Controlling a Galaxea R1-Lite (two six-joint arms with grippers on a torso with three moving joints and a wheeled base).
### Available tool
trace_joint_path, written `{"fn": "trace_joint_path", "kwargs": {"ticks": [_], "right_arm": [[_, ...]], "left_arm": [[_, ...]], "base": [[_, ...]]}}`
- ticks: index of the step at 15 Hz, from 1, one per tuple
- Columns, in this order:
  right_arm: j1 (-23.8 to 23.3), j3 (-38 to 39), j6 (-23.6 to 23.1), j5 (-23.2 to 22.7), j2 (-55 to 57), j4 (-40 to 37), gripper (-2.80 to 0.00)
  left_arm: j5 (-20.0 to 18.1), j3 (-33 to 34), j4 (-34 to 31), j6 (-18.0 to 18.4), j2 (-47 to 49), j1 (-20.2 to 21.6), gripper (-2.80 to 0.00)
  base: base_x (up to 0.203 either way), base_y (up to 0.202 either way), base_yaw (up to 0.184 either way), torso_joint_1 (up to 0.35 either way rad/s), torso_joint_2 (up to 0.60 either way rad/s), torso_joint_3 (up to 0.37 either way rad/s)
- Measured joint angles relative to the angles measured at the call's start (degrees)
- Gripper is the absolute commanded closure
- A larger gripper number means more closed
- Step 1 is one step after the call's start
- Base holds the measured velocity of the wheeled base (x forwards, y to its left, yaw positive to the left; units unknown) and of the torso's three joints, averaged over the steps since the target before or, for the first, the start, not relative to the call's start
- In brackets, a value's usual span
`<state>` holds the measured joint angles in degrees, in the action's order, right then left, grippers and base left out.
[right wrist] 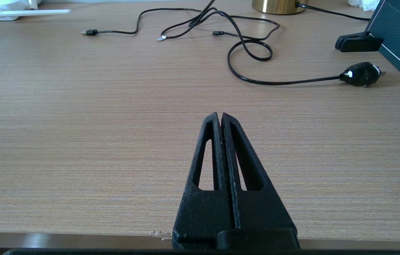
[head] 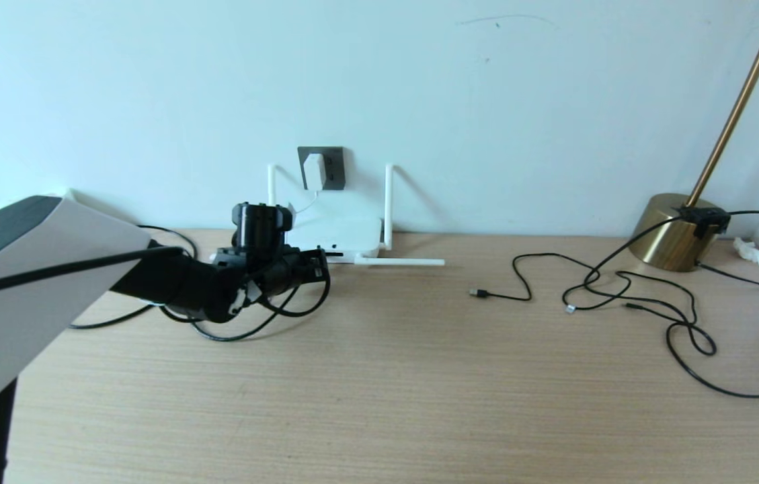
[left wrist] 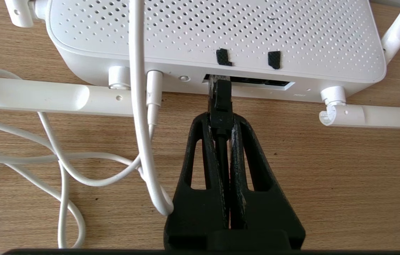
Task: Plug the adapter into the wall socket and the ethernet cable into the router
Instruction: Align cable and router interface, then plug cable into router interface
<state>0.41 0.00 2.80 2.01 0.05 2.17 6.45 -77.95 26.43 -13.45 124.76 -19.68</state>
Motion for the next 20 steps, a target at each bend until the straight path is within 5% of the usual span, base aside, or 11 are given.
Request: {"fn": "trace_joint_path", "kwargs": {"ticks": [20], "right_arm": [[0.0,0.0,-0.02,-0.01,0.0,0.0,0.0]], "left_arm": [[0.62,-1.66,-0.39,0.0,2.0,-0.26,0.0]], "base": [[0.0,0.0,0.0,0.0,0.0,0.0]]}}
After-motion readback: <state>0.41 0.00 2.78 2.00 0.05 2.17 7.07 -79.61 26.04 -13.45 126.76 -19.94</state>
